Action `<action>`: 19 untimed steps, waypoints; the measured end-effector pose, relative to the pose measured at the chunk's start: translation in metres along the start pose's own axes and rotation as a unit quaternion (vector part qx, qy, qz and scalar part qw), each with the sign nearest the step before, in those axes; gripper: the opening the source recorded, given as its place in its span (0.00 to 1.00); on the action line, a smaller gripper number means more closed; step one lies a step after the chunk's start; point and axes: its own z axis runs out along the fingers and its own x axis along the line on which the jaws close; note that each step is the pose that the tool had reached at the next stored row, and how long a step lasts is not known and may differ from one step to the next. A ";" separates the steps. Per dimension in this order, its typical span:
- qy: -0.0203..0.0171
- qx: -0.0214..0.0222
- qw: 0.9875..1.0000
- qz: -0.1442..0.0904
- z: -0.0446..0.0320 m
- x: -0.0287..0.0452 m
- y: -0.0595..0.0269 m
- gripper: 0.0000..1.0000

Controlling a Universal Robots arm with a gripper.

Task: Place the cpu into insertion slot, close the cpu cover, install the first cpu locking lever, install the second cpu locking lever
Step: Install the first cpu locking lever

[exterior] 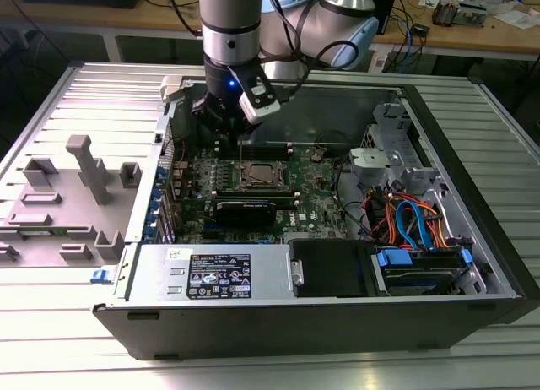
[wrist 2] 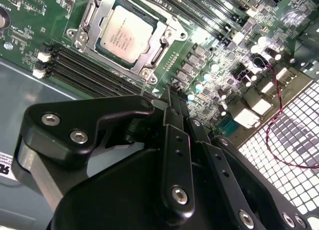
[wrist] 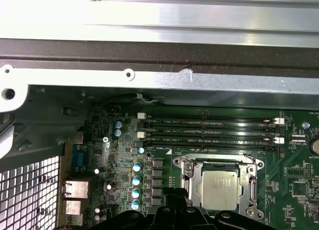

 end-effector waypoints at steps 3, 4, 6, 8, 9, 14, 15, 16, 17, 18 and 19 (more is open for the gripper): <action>0.000 0.000 1.000 0.000 0.0004 -0.0001 0.0021 0.11; 0.000 0.000 1.000 0.000 0.0006 -0.0001 0.0026 0.11; 0.000 0.000 1.000 0.000 0.0014 -0.0002 0.0046 0.11; 0.000 0.000 1.000 0.000 0.0019 -0.0003 0.0067 0.11; 0.000 0.000 1.000 0.000 0.0022 -0.0004 0.0082 0.11; 0.000 0.000 1.000 0.000 0.0022 -0.0004 0.0098 0.11; 0.000 0.000 1.000 0.000 0.0022 -0.0004 0.0098 0.11; 0.000 0.000 1.000 0.000 0.0023 -0.0004 0.0098 0.11; 0.000 0.000 1.000 0.000 0.0023 -0.0004 0.0098 0.11; 0.000 0.000 1.000 0.000 0.0023 -0.0004 0.0099 0.11; 0.000 0.000 1.000 -0.001 0.0024 -0.0004 0.0100 0.11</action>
